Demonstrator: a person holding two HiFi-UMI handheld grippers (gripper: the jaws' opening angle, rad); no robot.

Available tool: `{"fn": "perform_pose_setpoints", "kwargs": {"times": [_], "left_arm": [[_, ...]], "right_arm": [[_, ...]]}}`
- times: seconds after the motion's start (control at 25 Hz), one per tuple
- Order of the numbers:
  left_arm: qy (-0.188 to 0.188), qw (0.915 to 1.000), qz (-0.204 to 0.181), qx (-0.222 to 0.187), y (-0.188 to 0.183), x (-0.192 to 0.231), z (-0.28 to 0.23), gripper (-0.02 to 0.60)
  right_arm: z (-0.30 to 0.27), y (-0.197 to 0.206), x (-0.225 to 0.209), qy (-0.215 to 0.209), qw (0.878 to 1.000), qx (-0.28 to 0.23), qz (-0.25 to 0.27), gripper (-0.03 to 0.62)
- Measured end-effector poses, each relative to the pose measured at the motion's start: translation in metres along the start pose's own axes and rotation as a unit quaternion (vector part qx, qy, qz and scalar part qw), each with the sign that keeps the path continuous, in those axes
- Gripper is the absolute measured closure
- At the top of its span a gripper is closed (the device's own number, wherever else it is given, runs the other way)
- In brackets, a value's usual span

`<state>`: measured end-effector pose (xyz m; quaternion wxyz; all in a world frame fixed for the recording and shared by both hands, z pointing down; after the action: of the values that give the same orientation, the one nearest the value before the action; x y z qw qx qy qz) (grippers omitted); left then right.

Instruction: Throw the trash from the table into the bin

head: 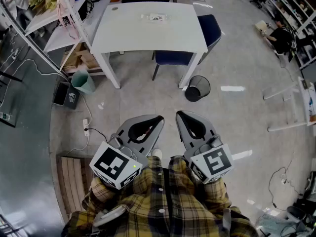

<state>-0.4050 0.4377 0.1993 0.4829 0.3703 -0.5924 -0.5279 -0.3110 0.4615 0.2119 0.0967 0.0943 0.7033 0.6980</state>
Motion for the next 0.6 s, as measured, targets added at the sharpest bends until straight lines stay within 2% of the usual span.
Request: {"fn": "perform_pose_setpoints", "kwargs": {"times": [0.36,0.6], "left_arm": [[0.0,0.9999,0.007,0.009,0.007,-0.007,-0.011,0.574],[-0.01,0.9997,0.02,0.013,0.009,0.016,-0.012,0.574]], "right_arm": [[0.009,0.013,-0.015,0.011,1.0,0.013,-0.019,0.595],[-0.011,0.019,-0.019,0.007,0.999,0.023,-0.03,0.595]]}}
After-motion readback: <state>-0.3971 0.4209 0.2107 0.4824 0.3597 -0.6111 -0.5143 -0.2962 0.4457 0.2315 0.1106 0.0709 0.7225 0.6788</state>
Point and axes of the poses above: the fingertips, and each gripper's own axes: z backward along the fingers, x to its left, y out of its underside, the point moved 4 cm from there along z, backward along the fingers, and after that the axes turned 9 degrees about -x, right-handed, at the moved point
